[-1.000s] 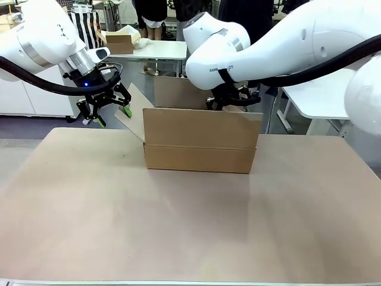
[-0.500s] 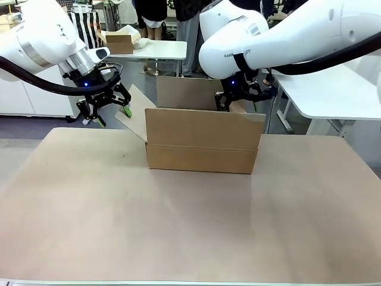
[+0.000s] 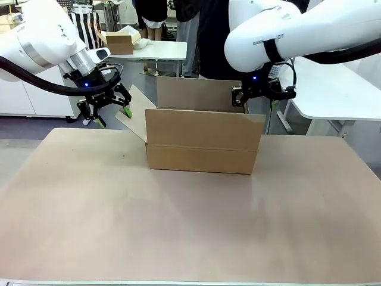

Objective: Pack the gift set into the box.
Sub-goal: Place both hands on the side flaps of the Package Box and spread them outward.

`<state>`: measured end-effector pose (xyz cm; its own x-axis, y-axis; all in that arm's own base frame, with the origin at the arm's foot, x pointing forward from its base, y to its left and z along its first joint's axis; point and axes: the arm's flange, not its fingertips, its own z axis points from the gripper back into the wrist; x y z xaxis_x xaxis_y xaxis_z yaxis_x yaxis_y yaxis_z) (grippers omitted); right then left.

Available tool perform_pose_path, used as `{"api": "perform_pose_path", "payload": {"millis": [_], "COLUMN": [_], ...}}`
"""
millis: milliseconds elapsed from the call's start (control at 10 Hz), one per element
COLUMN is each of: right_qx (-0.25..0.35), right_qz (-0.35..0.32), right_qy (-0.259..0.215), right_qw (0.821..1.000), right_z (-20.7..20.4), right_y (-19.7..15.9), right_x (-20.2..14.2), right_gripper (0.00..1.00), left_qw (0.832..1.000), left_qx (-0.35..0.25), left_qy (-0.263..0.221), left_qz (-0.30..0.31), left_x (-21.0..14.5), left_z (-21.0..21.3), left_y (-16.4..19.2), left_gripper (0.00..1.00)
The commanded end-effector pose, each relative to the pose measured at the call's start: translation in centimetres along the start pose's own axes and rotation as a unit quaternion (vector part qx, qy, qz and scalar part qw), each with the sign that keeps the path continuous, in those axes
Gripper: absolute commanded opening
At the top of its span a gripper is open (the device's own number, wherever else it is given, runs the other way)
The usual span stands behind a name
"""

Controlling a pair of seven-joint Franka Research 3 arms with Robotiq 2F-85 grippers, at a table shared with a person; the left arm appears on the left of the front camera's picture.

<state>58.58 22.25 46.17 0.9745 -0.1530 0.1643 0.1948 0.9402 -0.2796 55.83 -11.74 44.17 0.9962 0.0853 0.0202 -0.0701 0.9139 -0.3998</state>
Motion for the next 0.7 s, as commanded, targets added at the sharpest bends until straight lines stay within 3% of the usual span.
{"api": "perform_pose_path", "payload": {"millis": [0, 600], "right_qx": [0.035, 0.134], "right_qz": [-0.002, 0.004], "right_qy": [0.004, -0.013], "right_qw": [0.999, 0.991], "right_z": [-1.4, -3.9], "right_y": [-2.7, -8.4], "right_x": [-1.7, -2.6], "right_gripper": [1.0, 1.0], "left_qw": [1.0, 1.0], "left_qx": [0.007, 0.007], "left_qy": [-0.001, -0.001], "left_qz": [0.006, 0.006], "left_x": [0.0, 0.0], "left_z": [0.2, 0.2], "left_y": [0.0, 0.0], "left_gripper": [1.0, 1.0]}}
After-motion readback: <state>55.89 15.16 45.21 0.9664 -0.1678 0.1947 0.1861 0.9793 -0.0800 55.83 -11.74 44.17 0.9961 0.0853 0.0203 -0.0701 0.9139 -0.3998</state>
